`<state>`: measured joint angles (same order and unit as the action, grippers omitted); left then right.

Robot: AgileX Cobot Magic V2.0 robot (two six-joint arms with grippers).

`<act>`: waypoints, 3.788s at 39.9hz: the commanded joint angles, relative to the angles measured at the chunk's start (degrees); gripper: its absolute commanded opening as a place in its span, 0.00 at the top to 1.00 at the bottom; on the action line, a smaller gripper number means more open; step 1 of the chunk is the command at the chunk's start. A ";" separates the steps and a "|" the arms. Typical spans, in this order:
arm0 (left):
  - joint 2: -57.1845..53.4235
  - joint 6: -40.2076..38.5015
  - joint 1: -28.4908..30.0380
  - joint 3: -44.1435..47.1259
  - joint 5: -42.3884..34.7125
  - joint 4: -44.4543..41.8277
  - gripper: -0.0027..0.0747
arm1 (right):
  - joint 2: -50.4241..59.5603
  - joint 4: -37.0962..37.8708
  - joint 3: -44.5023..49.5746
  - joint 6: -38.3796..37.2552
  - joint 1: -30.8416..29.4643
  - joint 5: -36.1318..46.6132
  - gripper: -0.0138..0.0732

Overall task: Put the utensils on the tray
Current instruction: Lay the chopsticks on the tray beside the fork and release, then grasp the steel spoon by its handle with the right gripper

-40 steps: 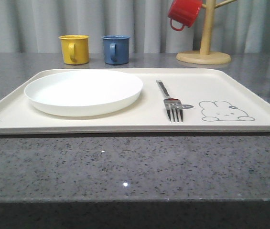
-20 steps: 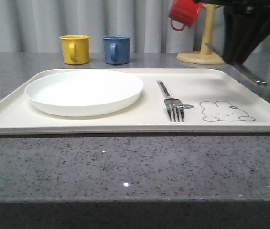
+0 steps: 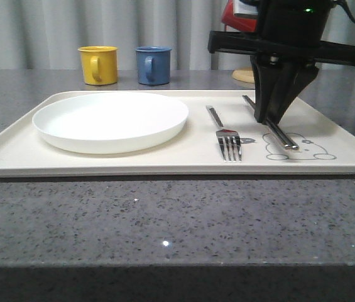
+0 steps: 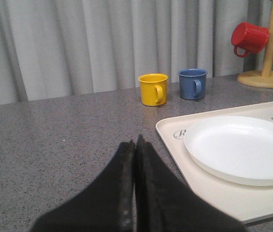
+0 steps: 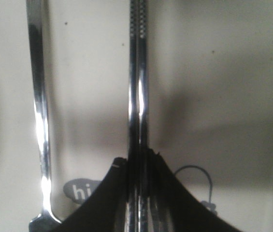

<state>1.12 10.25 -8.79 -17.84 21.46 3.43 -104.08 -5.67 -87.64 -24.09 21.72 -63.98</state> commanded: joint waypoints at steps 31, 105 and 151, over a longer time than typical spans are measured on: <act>0.74 -0.69 -0.04 -1.36 -4.70 0.59 0.99 | 5.34 5.67 -3.28 -0.18 -2.92 -1.80 0.56; 0.74 -0.69 -0.04 -1.36 -4.80 0.59 0.99 | -1.15 7.28 -5.15 25.34 -34.79 -8.98 0.92; 0.74 -0.69 -0.04 -1.36 -4.80 0.59 0.99 | 3.69 1.67 -5.08 7.64 -7.13 -11.22 0.92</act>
<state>1.12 10.25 -8.79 -17.84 21.25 3.43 -101.91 -3.74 -91.08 -16.12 14.61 -70.82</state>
